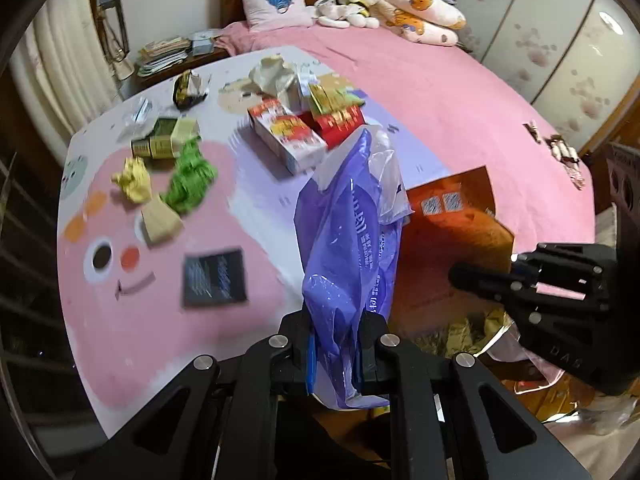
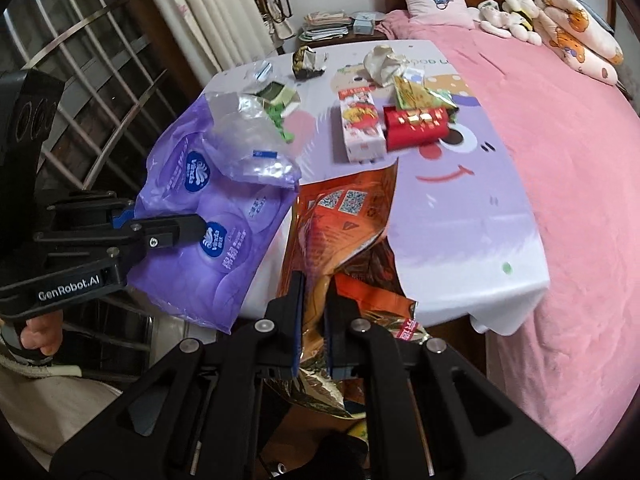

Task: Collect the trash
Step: 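Carry the purple bag and orange wrapper down over the bin with both tools, then open both tools to drop the bag and wrapper into the bin, then grasp the black TALOPN card with the left tool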

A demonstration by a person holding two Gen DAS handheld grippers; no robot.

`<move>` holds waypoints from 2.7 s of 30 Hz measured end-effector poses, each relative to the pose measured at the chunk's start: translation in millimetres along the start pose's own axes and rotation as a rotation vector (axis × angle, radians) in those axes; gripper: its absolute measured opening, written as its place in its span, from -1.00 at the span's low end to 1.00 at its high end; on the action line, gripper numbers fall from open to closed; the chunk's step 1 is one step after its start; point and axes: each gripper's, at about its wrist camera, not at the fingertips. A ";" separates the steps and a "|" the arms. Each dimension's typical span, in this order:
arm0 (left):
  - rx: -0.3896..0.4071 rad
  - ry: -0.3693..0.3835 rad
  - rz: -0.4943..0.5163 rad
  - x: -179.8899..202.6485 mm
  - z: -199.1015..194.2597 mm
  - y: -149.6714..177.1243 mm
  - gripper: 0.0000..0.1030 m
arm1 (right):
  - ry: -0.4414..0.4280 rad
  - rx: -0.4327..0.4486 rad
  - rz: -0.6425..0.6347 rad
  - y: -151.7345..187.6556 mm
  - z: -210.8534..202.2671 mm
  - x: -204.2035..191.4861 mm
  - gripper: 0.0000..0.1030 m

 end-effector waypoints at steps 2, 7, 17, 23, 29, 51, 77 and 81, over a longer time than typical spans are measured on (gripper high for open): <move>-0.004 -0.018 -0.019 21.6 1.5 19.1 -0.75 | -0.013 -0.006 -0.002 17.2 -7.1 12.4 -0.89; -0.038 -0.047 -0.078 56.2 12.2 66.7 -0.75 | -0.037 -0.074 -0.013 62.9 -12.6 41.3 -0.89; -0.161 -0.090 -0.179 77.9 67.8 143.6 -0.75 | -0.021 -0.227 0.027 146.6 41.4 74.6 -0.89; -0.240 -0.109 -0.244 70.0 127.7 192.9 -0.75 | 0.031 -0.313 0.066 203.8 109.0 89.5 -0.89; -0.303 -0.132 -0.258 59.4 200.6 248.9 -0.74 | 0.057 -0.378 0.097 258.6 185.3 103.7 -0.88; -0.347 -0.157 -0.288 18.3 336.6 336.8 0.58 | 0.096 -0.437 0.154 359.6 332.1 130.5 0.22; -0.053 -0.183 -0.197 11.5 25.0 165.4 0.59 | 0.131 -0.252 0.170 183.9 96.2 36.1 0.22; -0.022 -0.212 -0.187 -0.3 -20.6 137.4 0.59 | 0.125 -0.180 0.154 141.5 52.3 9.7 0.22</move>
Point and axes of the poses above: each gripper's, at about its wrist camera, not at the fingertips, and z roughly the way its jaws point, x to its right, y to its underside, and after that the axes turned 8 degrees about x, right-handed
